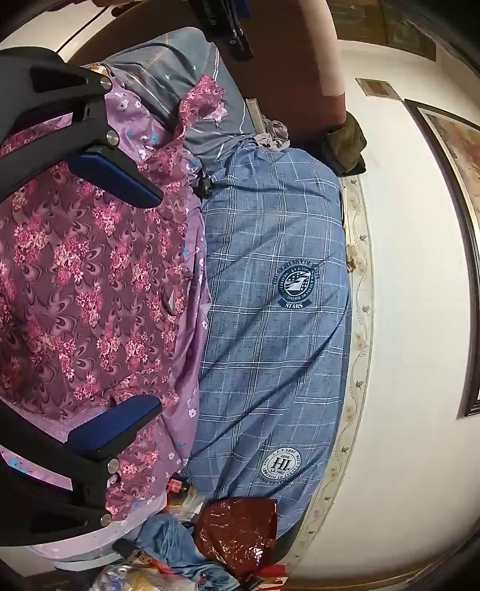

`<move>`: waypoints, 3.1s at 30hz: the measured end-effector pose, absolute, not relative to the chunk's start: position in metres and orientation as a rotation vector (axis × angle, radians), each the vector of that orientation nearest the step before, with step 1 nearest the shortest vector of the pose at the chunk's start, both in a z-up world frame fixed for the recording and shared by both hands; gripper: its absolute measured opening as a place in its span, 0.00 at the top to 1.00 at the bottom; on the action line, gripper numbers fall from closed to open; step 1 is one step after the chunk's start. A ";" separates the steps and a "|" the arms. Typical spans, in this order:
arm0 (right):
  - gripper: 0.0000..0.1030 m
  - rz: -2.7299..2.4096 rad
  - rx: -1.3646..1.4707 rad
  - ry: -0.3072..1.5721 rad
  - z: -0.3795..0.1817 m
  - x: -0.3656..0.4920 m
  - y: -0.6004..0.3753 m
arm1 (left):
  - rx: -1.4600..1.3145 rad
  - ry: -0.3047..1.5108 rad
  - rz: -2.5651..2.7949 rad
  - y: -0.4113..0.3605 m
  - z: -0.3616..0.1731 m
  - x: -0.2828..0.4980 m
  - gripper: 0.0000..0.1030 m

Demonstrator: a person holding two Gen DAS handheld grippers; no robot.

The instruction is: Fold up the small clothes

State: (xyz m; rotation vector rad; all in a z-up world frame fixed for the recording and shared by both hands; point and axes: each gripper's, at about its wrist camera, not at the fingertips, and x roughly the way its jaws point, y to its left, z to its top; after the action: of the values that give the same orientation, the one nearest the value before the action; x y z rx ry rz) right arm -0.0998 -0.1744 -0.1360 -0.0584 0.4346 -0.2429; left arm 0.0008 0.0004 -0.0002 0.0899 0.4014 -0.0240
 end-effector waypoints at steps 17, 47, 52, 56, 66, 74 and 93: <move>0.02 -0.310 0.015 0.448 -0.130 -0.107 -0.174 | 0.150 0.390 -0.093 -0.024 0.004 -0.015 0.09; 0.02 -0.424 0.049 0.509 -0.134 -0.105 -0.200 | 0.210 0.462 -0.182 -0.064 -0.008 -0.011 0.09; 0.02 -0.430 0.056 0.517 -0.136 -0.104 -0.204 | 0.217 0.466 -0.189 -0.067 -0.011 -0.010 0.09; 0.02 -0.436 0.055 0.522 -0.138 -0.102 -0.205 | 0.220 0.474 -0.194 -0.068 -0.013 -0.007 0.09; 0.02 -0.442 0.057 0.537 -0.142 -0.096 -0.209 | 0.215 0.487 -0.198 -0.071 -0.013 0.000 0.09; 0.02 -0.446 0.046 0.547 -0.146 -0.091 -0.207 | 0.212 0.500 -0.194 -0.076 -0.016 0.009 0.09; 0.02 -0.479 0.106 0.607 -0.184 -0.052 -0.274 | 0.170 0.532 -0.216 -0.117 -0.048 0.092 0.09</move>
State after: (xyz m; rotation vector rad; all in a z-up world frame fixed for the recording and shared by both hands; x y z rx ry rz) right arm -0.0518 -0.2744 -0.1844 0.1057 0.6073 -0.4788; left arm 0.0923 -0.1170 -0.0480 0.1703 0.5321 -0.2163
